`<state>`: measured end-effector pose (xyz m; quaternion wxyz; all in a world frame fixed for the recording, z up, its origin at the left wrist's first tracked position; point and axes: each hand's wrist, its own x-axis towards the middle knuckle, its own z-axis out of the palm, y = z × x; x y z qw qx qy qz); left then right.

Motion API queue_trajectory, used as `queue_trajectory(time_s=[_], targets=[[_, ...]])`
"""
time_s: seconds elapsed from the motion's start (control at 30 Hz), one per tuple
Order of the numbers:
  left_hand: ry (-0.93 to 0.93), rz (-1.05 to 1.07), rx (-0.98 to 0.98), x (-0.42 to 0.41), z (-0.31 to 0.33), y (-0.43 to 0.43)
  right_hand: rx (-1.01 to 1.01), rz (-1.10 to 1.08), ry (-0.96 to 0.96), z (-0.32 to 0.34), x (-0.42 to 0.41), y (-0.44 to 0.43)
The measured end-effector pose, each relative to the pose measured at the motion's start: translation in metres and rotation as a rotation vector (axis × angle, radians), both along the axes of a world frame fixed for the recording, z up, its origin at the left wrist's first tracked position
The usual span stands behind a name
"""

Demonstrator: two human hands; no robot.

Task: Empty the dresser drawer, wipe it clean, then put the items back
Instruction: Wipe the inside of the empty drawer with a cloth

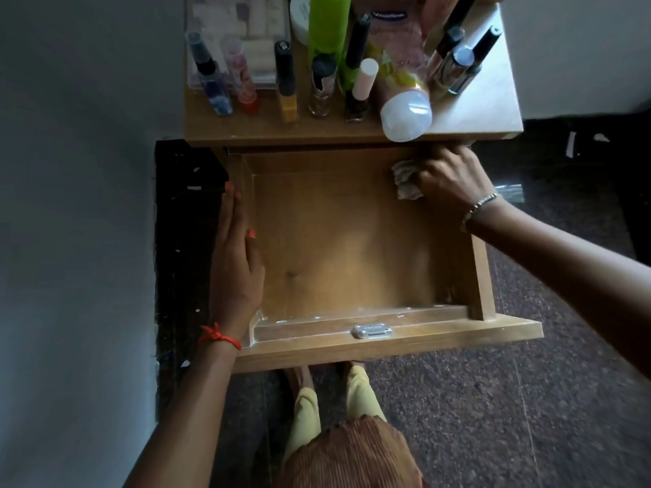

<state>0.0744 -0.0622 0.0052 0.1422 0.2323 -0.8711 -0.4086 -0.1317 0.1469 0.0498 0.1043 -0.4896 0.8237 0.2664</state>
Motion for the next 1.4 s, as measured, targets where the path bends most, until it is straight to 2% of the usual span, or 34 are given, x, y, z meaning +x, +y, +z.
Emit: queue_trajectory(time_s=[0.07,0.13,0.27,0.37,0.53,0.63,0.77,0.93,1.1,1.13,1.2,1.27,1.33,1.4], targets=[[0.000,-0.006,-0.002,0.000,0.001,0.001,-0.038,-0.185,0.027,0.013,0.006,-0.014],[0.002,-0.009,-0.001,-0.001,0.002,0.001,-0.065,-0.347,-0.036,0.018,0.014,-0.018],[-0.005,0.003,0.027,-0.001,0.001,0.001,0.109,-0.347,-0.135,0.016,0.044,-0.002],[-0.009,0.003,0.036,-0.001,0.001,0.002,0.280,-0.390,-0.302,0.011,0.073,0.011],[-0.009,0.000,0.037,-0.001,0.000,0.001,0.256,-0.553,-0.389,0.017,0.083,0.008],[-0.001,0.006,0.022,-0.001,-0.002,0.000,0.180,-0.688,-0.515,0.015,0.080,-0.002],[0.000,0.003,0.005,-0.001,0.000,0.002,-0.098,-0.809,-0.806,0.010,0.088,-0.015],[-0.002,0.004,-0.030,0.000,-0.004,0.000,-0.504,-1.018,-1.467,0.008,0.119,-0.028],[-0.010,0.004,0.005,0.000,0.000,0.001,-1.148,-1.403,-2.059,0.019,0.104,0.020],[-0.009,0.002,0.016,0.000,0.001,0.002,-1.305,-1.436,-2.098,0.024,0.098,0.035],[-0.010,0.005,0.013,0.001,0.000,0.002,-1.585,-1.433,-1.981,0.038,0.081,0.061],[-0.013,0.007,-0.009,0.001,-0.001,0.001,-1.775,-1.367,-1.721,0.057,0.057,0.079],[-0.016,0.016,-0.012,0.001,-0.001,0.002,-1.871,-1.287,-1.386,0.070,0.031,0.083],[-0.023,0.019,-0.009,0.001,-0.001,0.003,-1.901,-1.259,-0.966,0.077,0.003,0.074]])
